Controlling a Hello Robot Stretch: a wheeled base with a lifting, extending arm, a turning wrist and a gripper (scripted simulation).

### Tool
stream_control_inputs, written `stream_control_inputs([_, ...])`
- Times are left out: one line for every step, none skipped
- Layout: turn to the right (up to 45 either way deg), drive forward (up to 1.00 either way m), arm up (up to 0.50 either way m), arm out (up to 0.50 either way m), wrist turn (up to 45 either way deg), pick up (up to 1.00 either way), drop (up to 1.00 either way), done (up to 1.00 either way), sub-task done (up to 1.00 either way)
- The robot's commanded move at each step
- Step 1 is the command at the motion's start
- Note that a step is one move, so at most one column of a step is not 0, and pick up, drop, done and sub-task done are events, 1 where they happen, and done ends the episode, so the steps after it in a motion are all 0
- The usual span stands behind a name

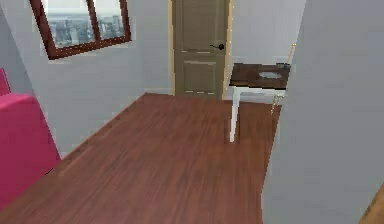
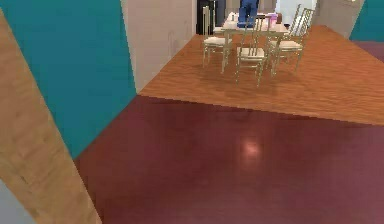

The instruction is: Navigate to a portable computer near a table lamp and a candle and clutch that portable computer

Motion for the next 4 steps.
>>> stream_control_inputs([15.0,0.0,0.0,0.0,0.0,0.0,0.0,0.0,0.0])
stream_control_inputs([0.0,1.0,0.0,0.0,0.0,0.0,0.0,0.0,0.0])
stream_control_inputs([3.0,0.0,0.0,0.0,0.0,0.0,0.0,0.0,0.0])
stream_control_inputs([0.0,0.45,0.0,0.0,0.0,0.0,0.0,0.0,0.0])
